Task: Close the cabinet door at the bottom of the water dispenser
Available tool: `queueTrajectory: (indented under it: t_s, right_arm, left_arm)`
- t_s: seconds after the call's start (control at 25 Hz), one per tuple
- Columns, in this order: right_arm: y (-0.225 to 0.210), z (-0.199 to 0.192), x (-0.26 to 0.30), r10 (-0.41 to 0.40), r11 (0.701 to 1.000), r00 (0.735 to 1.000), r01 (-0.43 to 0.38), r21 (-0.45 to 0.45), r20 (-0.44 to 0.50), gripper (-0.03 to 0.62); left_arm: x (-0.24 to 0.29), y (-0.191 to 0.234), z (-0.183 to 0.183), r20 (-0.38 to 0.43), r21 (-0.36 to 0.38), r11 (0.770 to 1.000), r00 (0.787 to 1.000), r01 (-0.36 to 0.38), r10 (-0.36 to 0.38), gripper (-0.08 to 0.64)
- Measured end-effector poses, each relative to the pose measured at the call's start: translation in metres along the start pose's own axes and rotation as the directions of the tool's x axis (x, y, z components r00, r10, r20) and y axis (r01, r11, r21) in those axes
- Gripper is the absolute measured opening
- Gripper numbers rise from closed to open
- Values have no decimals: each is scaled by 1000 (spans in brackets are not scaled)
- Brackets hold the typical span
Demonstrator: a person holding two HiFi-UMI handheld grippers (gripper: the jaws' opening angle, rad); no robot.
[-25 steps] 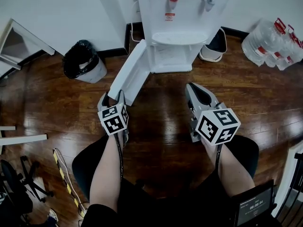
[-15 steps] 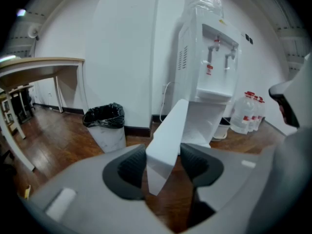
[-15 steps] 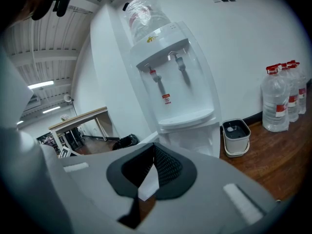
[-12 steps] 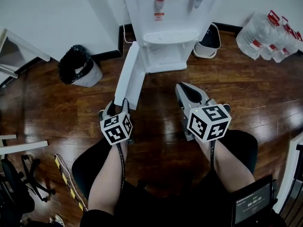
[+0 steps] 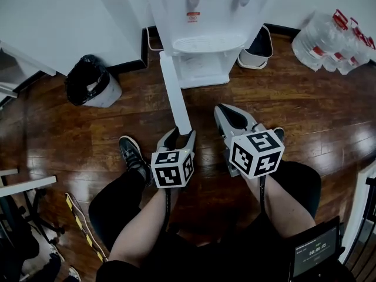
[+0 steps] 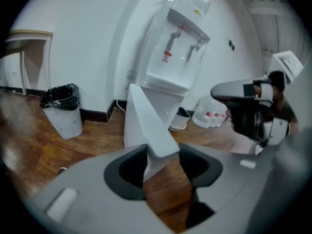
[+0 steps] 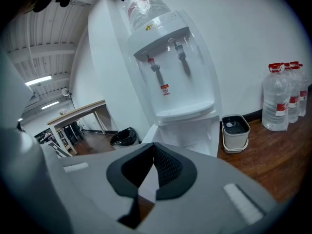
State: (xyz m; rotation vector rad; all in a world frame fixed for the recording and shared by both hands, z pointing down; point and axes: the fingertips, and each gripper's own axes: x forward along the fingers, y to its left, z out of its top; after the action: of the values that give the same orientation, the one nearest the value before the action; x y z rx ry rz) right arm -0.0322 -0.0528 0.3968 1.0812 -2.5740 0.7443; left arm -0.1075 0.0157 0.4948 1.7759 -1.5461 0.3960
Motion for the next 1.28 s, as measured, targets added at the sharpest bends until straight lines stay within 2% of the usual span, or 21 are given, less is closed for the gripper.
queueTrajectory:
  t_s: [0.2, 0.32, 0.4, 0.48, 0.6, 0.76, 0.88, 0.96, 1.08, 1.2, 1.28]
  right_arm:
    - [-15, -12, 4, -8, 1000, 998, 7, -13, -58, 5]
    - [-26, -30, 10, -6, 1000, 991, 3, -21, -132, 5]
    - [-37, -38, 11, -17, 1000, 986, 13, -24, -164, 5]
    - [-46, -39, 10, -31, 999, 984, 26, -29, -175, 5]
    - [-62, -39, 8, -77, 997, 980, 71, -38, -182, 5]
    - [-91, -45, 3, -118, 993, 970, 112, -41, -210, 11]
    - [-119, -72, -2, -130, 991, 952, 130, -20, -276, 11]
    - [-135, -100, 1, -133, 991, 928, 133, -24, -348, 11]
    - [-138, -130, 15, -147, 987, 902, 105, -124, -407, 23]
    - [-122, -126, 32, -150, 971, 917, 66, -231, -369, 128]
    - [-115, -115, 40, -158, 965, 931, 74, -252, -329, 175]
  left_arm:
    - [10, -19, -3, -56, 15, 999, 997, 47, -47, 236]
    - [19, -38, -5, -105, 86, 992, 991, 97, -87, 231]
    - [30, -49, -6, -138, 187, 974, 985, 126, -101, 202]
    - [43, -56, -5, -156, 288, 945, 981, 153, -111, 200]
    - [59, -70, 0, -164, 356, 912, 975, 203, -152, 161]
    - [79, -87, 10, -158, 323, 907, 961, 269, -228, 149]
    - [94, -93, 17, -158, 332, 903, 960, 272, -231, 129]
    - [101, -99, 23, -157, 327, 907, 962, 265, -224, 76]
    - [104, -99, 32, -127, 305, 919, 967, 249, -219, 91]
    - [95, -92, 42, -90, 259, 939, 974, 225, -209, 135]
    - [90, -84, 49, -72, 231, 952, 980, 199, -188, 162]
